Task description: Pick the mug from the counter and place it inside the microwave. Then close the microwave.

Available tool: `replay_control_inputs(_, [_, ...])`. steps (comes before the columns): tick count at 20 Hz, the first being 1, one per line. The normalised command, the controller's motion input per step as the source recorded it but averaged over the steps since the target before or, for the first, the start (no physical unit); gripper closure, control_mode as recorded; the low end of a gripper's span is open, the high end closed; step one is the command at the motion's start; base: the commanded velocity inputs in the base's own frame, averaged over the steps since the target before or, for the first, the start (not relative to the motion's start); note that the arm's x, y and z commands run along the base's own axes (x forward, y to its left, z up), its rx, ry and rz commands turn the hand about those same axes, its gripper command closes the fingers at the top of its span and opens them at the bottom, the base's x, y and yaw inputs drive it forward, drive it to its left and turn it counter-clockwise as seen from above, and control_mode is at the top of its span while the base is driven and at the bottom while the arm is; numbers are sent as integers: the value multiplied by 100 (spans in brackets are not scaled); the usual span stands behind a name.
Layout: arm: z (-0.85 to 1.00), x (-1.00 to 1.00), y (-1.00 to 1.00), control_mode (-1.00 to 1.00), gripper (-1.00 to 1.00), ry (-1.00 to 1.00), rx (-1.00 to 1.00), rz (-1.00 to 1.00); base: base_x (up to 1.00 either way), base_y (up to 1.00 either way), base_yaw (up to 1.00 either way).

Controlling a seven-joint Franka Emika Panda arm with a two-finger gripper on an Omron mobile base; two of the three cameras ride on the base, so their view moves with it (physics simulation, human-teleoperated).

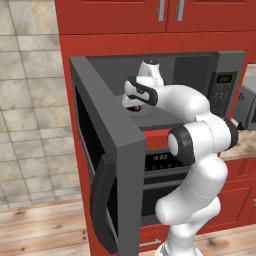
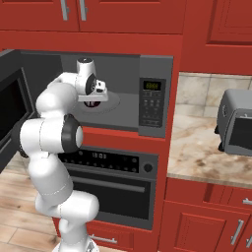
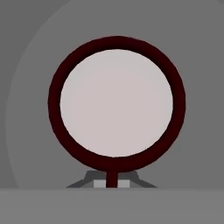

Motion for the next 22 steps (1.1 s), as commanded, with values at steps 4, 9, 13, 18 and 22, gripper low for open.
replay_control_inputs(4, [0,0,0,-100,-100,0,0,0,0,0,0])
replay_control_inputs(9, [0,0,0,-100,-100,0,0,0,0,0,0])
replay_control_inputs(13, [0,-17,0,-100,-100,0,0,0,0,0,0])
replay_control_inputs(18, [0,-45,0,-100,-100,0,0,0,0,0,0])
replay_control_inputs(22, [0,-51,0,-100,-100,-1,0,0,0,0,0])
